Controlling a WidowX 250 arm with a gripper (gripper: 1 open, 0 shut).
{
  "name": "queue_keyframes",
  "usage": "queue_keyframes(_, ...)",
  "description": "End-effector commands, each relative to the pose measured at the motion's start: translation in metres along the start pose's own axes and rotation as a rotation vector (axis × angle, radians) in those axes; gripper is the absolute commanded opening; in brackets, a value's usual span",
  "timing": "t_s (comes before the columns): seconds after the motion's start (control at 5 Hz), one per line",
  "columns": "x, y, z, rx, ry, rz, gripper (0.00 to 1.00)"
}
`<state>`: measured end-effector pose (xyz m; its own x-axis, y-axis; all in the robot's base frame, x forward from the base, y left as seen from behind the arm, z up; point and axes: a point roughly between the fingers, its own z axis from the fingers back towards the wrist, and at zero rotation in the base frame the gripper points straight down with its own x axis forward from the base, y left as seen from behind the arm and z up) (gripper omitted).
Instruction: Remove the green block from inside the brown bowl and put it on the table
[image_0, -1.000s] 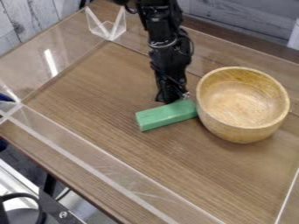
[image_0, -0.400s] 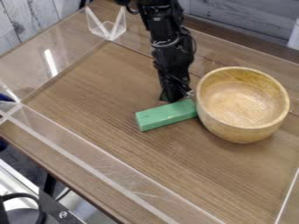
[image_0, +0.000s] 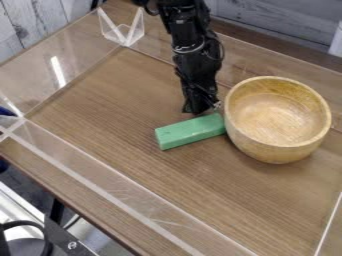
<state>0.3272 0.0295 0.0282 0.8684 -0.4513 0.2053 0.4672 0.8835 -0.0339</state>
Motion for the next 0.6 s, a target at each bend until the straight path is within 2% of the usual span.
queue_keyframes(0.0,0.0177,0.0102,0.0187,0.040,-0.060,-0.024,0.00)
queue_keyframes(0.2,0.0197,0.0143,0.0202,0.039,-0.067,-0.028,0.00)
queue_keyframes(0.4,0.0237,0.0129,0.0189,0.046,-0.039,-0.020,0.00)
